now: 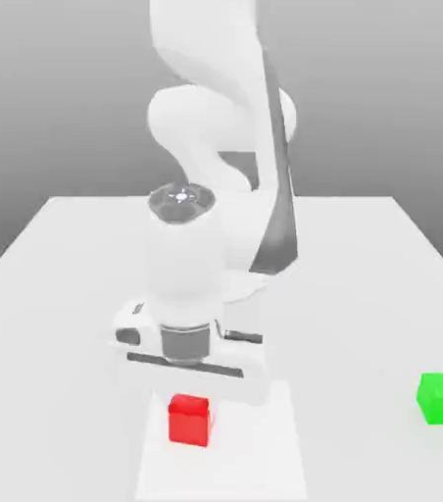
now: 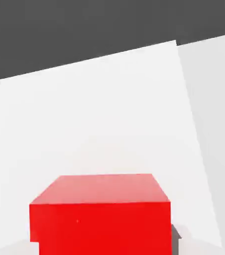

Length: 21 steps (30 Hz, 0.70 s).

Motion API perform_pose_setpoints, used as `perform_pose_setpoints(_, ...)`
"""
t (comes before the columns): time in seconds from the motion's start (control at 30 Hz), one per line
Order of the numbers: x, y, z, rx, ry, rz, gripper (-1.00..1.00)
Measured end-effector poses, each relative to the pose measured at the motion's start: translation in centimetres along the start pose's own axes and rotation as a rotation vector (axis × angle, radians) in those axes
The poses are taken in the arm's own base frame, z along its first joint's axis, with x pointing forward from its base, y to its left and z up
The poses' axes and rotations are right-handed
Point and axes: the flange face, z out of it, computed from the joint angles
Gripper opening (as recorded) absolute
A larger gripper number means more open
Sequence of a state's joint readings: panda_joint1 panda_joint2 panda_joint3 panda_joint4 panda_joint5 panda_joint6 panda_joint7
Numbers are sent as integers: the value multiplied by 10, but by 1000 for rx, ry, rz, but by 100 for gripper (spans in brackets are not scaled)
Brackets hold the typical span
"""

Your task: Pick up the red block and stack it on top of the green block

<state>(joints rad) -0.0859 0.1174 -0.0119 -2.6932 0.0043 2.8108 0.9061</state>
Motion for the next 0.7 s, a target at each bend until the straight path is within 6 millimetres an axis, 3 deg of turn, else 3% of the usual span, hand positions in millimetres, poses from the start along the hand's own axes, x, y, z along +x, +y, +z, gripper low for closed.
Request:
perform_pose_setpoints(0.03, -4, -4, -9, 0, 0, -11, -100)
perform_pose_setpoints(0.13, -70, -57, -22, -1, -1, -171, -100)
perform_pose_setpoints(0.27, -181, -113, -35, -2, -1, -386, -100)
perform_pose_setpoints(0.4, -307, -136, -49, 0, -1, -595, -100)
perform_pose_setpoints(0.47, -325, -139, -38, 1, 0, -618, -100)
perform_pose_setpoints(0.57, -329, -140, -3, 1, 0, -622, -100)
perform_pose_setpoints(0.6, -330, -139, 7, 1, 0, -623, 100)
perform_pose_setpoints(0.7, -330, -139, 7, 1, 0, -623, 100)
